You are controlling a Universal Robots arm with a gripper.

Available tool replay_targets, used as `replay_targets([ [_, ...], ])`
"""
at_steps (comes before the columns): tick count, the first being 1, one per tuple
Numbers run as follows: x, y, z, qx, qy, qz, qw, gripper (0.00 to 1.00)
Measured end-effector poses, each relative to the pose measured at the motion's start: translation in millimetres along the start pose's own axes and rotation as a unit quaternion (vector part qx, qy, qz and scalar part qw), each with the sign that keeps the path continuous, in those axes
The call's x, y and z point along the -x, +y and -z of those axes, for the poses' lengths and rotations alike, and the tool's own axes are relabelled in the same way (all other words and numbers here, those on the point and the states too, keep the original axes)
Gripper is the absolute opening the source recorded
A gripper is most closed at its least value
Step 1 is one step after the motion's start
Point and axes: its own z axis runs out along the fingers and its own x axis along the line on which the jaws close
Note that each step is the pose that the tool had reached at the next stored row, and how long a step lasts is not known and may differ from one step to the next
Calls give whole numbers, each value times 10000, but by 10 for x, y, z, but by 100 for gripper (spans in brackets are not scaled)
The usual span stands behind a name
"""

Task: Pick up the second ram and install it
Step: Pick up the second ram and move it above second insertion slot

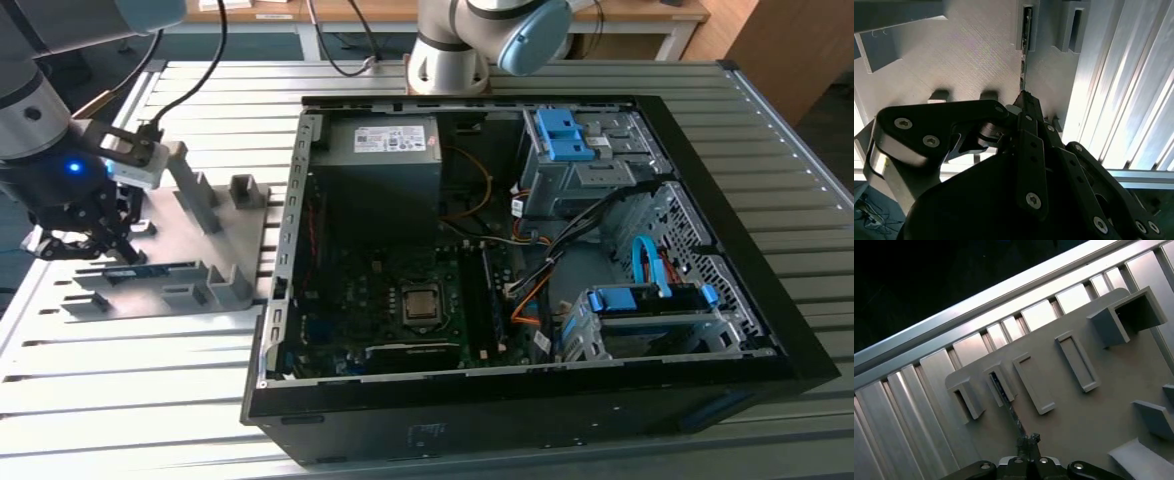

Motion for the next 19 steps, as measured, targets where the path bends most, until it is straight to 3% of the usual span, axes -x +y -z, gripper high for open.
replay_targets([
  [19, 0, 0, 0, -15, -2, 530, 9986, 10],
])
